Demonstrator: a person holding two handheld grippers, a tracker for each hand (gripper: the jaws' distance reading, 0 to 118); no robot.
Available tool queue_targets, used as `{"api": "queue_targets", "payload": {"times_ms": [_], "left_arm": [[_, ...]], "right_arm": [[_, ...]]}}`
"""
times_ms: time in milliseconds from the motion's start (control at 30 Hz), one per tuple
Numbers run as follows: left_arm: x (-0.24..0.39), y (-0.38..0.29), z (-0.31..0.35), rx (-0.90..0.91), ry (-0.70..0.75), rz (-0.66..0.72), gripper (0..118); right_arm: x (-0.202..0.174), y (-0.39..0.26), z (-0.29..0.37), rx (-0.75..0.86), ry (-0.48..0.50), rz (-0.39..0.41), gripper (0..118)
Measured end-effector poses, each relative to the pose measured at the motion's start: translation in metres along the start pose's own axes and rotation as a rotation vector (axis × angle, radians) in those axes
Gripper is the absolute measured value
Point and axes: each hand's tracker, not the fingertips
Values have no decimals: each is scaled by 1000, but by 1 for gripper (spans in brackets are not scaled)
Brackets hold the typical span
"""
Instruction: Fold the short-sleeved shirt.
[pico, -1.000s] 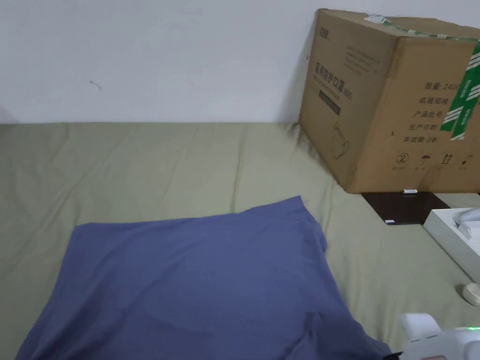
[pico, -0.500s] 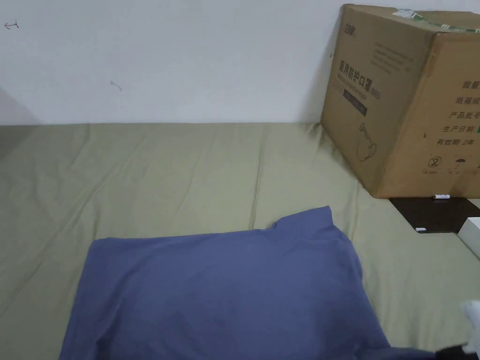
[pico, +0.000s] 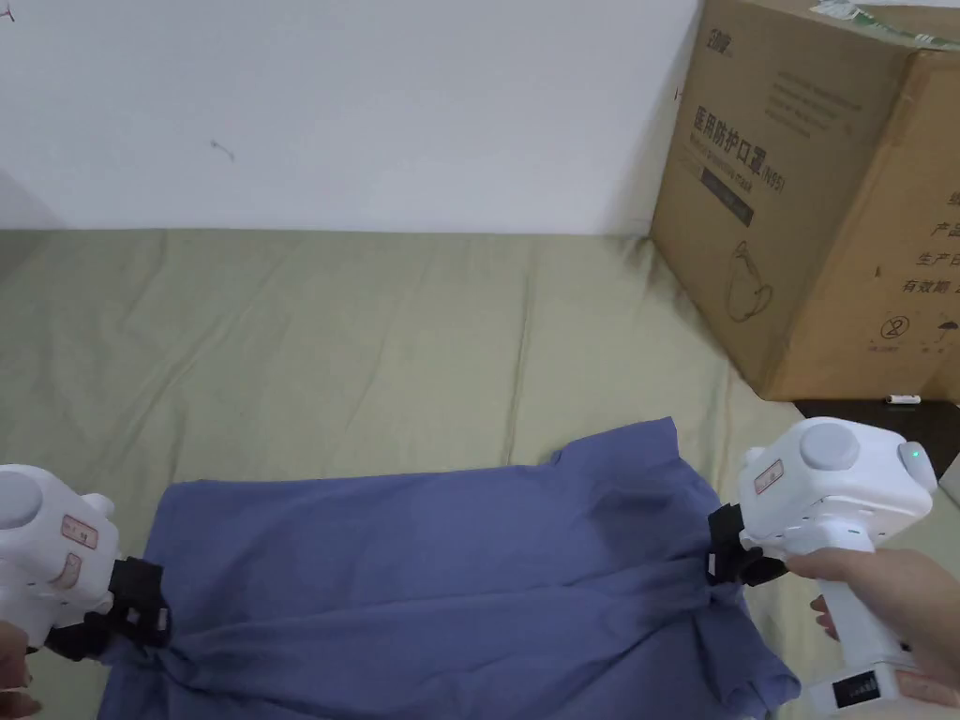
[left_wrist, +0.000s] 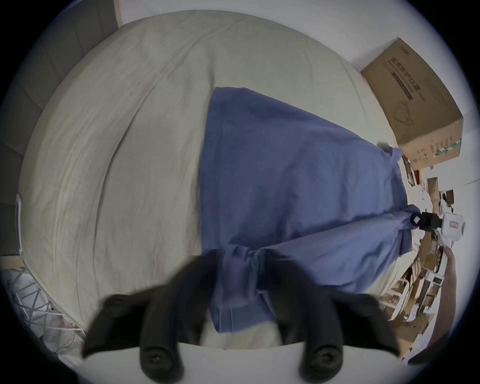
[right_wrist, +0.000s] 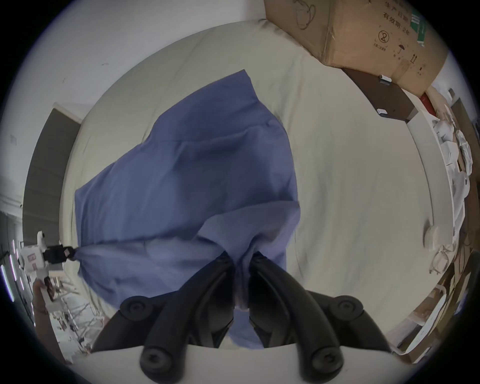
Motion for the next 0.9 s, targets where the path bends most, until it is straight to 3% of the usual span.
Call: {"api": "queue_targets", "payload": {"times_ms": [33, 67, 100, 200, 400, 467, 533, 567, 600, 633, 667, 733, 800, 900], "left_arm": [[0, -4, 1, 9, 7, 0, 93], [-1, -6, 0, 16, 5, 3, 104], [-2, -9, 1, 26, 3, 8, 102], [-1, -18, 15, 84, -22, 21, 102], [4, -67, 71, 380, -313, 59, 102], [12, -93, 97, 534, -299, 31, 102], [22, -128, 121, 680, -261, -17, 94], [29, -145, 133, 778, -229, -60, 80], [35, -161, 142, 842, -189, -94, 47], [43, -178, 151, 899, -147, -125, 17], [51, -194, 157, 944, -98, -150, 0], [57, -219, 167, 1005, -138, -170, 0], [59, -236, 176, 1034, -134, -166, 0], [49, -226, 178, 923, -47, -160, 0]], "right_arm": [[-1, -2, -2, 25, 7, -2, 31], [0, -4, -3, 59, 10, 0, 67], [0, -7, -2, 92, 6, -1, 112], [5, -21, 13, 199, 32, -17, 117], [5, -63, 73, 419, 146, 30, 117], [-19, -115, 122, 580, 164, 73, 116], [-27, -154, 152, 753, 178, 98, 115], [-32, -173, 165, 805, 196, 125, 111], [-15, -170, 146, 848, 207, 125, 92], [-17, -185, 152, 917, 189, 127, 52], [-18, -193, 154, 940, 142, 130, 4], [-30, -221, 170, 985, 113, 142, 0], [-30, -234, 173, 964, 182, 108, 0], [-36, -241, 175, 913, 200, 85, 0]]}}
